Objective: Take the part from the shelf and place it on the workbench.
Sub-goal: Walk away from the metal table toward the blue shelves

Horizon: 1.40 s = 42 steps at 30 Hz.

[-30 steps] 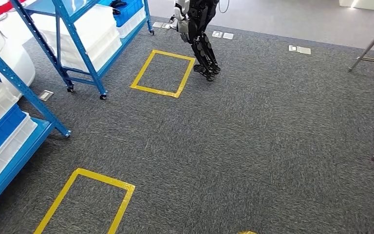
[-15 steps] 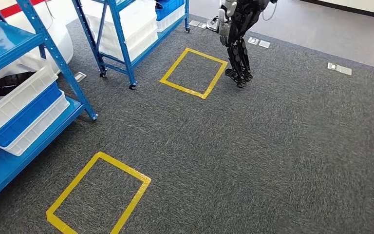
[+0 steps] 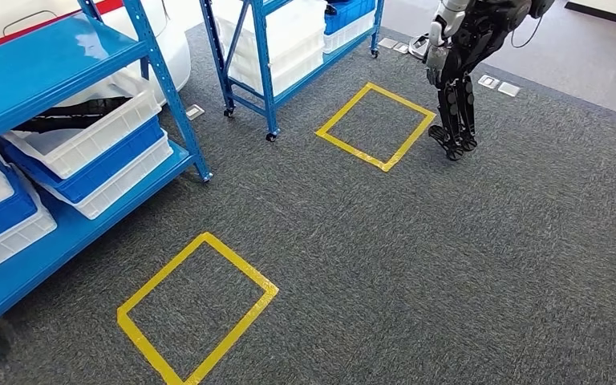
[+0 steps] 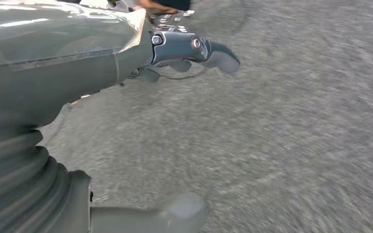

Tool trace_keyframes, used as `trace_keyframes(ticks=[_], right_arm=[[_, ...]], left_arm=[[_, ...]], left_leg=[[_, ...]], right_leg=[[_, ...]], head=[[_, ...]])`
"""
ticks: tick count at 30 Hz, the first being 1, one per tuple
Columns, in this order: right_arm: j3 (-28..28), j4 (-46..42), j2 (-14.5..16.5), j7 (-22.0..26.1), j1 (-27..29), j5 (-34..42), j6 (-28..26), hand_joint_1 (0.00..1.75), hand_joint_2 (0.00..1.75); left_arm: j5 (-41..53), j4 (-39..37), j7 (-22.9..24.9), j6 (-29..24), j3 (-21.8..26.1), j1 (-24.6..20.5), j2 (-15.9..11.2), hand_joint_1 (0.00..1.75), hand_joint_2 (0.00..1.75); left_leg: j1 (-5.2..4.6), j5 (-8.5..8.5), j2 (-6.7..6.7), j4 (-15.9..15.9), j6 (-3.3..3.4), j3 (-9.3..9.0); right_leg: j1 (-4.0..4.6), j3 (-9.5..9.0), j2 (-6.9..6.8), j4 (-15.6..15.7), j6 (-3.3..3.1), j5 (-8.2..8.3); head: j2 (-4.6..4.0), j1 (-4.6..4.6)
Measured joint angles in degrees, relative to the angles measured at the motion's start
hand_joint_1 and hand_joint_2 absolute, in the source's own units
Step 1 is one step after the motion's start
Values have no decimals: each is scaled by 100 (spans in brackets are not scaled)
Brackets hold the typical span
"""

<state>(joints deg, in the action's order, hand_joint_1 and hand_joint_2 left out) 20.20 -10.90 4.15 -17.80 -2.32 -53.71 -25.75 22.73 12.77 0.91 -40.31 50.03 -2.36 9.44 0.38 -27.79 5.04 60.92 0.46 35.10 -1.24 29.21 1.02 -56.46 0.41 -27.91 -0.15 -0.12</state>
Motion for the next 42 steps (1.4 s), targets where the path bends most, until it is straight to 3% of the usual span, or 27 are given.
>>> trace_keyframes(ticks=[1, 3, 4, 5, 6, 8, 10, 11, 13, 14, 15, 17, 19, 20, 22, 24, 26, 28, 30, 32, 34, 35, 36, 37, 39, 41, 42], right_arm=[[-1, 0, 0, -6, 9, -18, 8, 0, 0], [-1, 1, -3, -15, 32, -29, 17, 0, 0], [-1, 1, -5, -17, 35, -29, 19, 0, 0], [-1, 1, -8, -19, 32, -30, 20, 0, 0], [-1, 1, -8, -19, 26, -31, 21, 0, 0], [-1, 1, -2, -19, 15, -34, 28, 0, 0], [1, 1, 2, -19, 7, -24, 42, 0, 0], [3, 1, 1, -19, 0, -15, 48, 0, 0], [7, 1, -1, -19, -25, -29, 58, 0, 0], [7, 0, -1, -19, -37, -57, 61, 0, 0], [5, 0, 4, -20, -42, -93, 65, 0, 0], [1, 1, 10, -28, -29, -139, 72, 0, 0], [-1, 1, 10, -39, 2, -156, 78, 0, 0], [0, 1, 8, -43, 13, -165, 85, 0, 0], [0, 1, 6, -46, 16, -198, 102, 0, 0], [-1, 2, 11, -46, 9, -232, 121, 0, 0], [-2, 3, 19, -45, 9, -251, 137, 0, 0], [-2, 3, 27, -45, 4, -264, 151, 0, 0], [-1, 2, 33, -44, -6, -287, 161, 0, 0], [-1, 1, 41, -32, 6, -315, 168, 0, 0], [-1, 1, 47, -15, 29, -337, 173, 0, 0], [-1, 1, 48, -8, 30, -347, 173, 0, 0], [-1, 1, 48, 0, 21, -357, 173, 0, 0], [-2, 1, 52, 12, 7, -370, 173, 0, 0], [-3, 1, 61, 42, -21, -396, 173, 0, 0], [-7, 1, 67, 86, -40, -426, 173, 0, 0], [-13, -1, 69, 109, -53, -447, 173, 0, 0]], left_arm=[[150, 26, 19, -1, 159, -15, 22, 0, 175], [297, 67, 37, 0, 412, -40, 55, 0, 175], [327, 81, 41, 0, 508, -44, 67, 0, 175], [337, 92, 45, 0, 585, -40, 77, 0, 175], [347, 102, 47, 0, 645, -36, 83, 0, 175], [446, 128, 48, 1, 766, -55, 98, 0, 175], [689, 157, 42, 1, 920, -109, 121, 0, 175], [853, 167, 36, 1, 1036, -134, 137, 0, 175], [1150, 183, 26, 0, 1279, -153, 166, 0, 175], [1277, 191, 25, -1, 1401, -156, 179, 0, 175], [1390, 205, 26, -2, 1519, -164, 193, 0, 175], [1592, 241, 32, -2, 1768, -202, 220, 0, 175], [1743, 267, 43, -2, 1989, -236, 248, 0, 175], [1819, 276, 46, -2, 2092, -243, 263, 0, 175], [1985, 290, 49, -2, 2297, -248, 291, 0, 175], [2169, 315, 43, -2, 2534, -275, 313, 0, 175], [2324, 343, 31, -2, 2794, -315, 326, 0, 175], [2447, 365, 20, -3, 3031, -331, 332, 0, 175], [2549, 383, 16, -6, 3244, -346, 337, 0, 175], [2602, 400, 16, -7, 3435, -391, 345, 0, 175], [2614, 412, 16, -6, 3580, -430, 351, 0, 175], [2609, 414, 14, -6, 3636, -438, 351, 0, 175], [2600, 415, 12, -6, 3678, -440, 349, 0, 175], [2590, 415, 9, -6, 3713, -443, 345, 0, 175], [2574, 417, 4, -6, 3755, -470, 336, 0, 175], [2546, 432, 19, -6, 3774, -511, 332, 0, 87], [2512, 451, 45, -6, 3791, -523, 332, 0, 44]], left_leg=[[-1, -200, -208, 343, -19, 165], [17, -534, -403, 1103, -56, 533], [27, -580, -434, 1317, -69, 637], [36, -512, -459, 1299, -78, 622], [41, -364, -500, 1072, -81, 497], [30, -24, -756, 251, -64, 36], [2, 114, -943, -259, -6, -243], [-21, 106, -932, -303, 30, -257], [-31, 129, -785, -326, 111, -252], [-27, 150, -718, -349, 148, -259], [-11, 178, -655, -373, 186, -263], [5, 211, -516, -389, 233, -250], [8, 223, -341, -385, 248, -230], [9, 226, -246, -382, 246, -228], [17, 231, -69, -375, 229, -237], [8, 230, 88, -346, 179, -228], [-3, 226, 215, -327, 105, -201], [14, 231, 288, -331, 33, -175], [18, 106, 72, -155, -22, -84], [15, -256, -274, 459, -58, 199], [24, -559, -408, 1166, -84, 537], [25, -569, -434, 1306, -87, 604], [25, -469, -462, 1218, -83, 556], [24, -290, -517, 916, -67, 395], [-8, 27, -800, 154, -5, -14], [-53, 119, -968, -222, 62, -198], [-75, 114, -926, -247, 85, -194]], right_leg=[[16, -3, -86, 3, -32, -1], [43, 2, -271, 2, -67, -13], [50, 5, -361, 1, -74, -19], [53, 5, -441, 1, -78, -24], [52, 0, -513, 1, -75, -31], [75, -22, -651, -6, -47, -61], [117, -38, -778, -10, 12, -102], [134, -50, -840, -9, 42, -116], [129, -91, -930, -13, 99, -138], [117, -86, -848, -65, 127, -178], [101, -15, -680, -229, 139, -276], [63, 298, -279, -886, 126, -587], [52, 644, -142, -1572, 132, -825], [50, 698, -128, -1660, 169, -812], [26, 500, -72, -1193, 278, -537], [-27, 184, 165, -424, 339, -220], [-32, 69, 288, -107, 279, -120], [-17, 33, 160, -97, 165, -103], [-35, 0, 34, -77, 74, -72], [-18, -3, -120, -70, 10, -69], [20, -7, -306, -71, -25, -87], [31, -11, -395, -72, -35, -97], [37, -20, -471, -72, -44, -106], [40, -35, -544, -72, -46, -117], [74, -67, -672, -77, -28, -152], [118, -88, -793, -75, 17, -189], [134, -102, -858, -69, 40, -202]], head=[[0, -18], [0, -39], [0, -35], [0, -38], [0, -38], [0, -43], [0, -26], [0, -13], [0, -4], [0, 0], [0, 4], [0, 21], [0, 26], [0, 28], [0, 29], [0, 29], [0, 23], [0, 19], [0, -4], [0, -46], [0, -64], [0, -63], [0, -66], [0, -66], [0, -71], [0, -64], [0, -59]])
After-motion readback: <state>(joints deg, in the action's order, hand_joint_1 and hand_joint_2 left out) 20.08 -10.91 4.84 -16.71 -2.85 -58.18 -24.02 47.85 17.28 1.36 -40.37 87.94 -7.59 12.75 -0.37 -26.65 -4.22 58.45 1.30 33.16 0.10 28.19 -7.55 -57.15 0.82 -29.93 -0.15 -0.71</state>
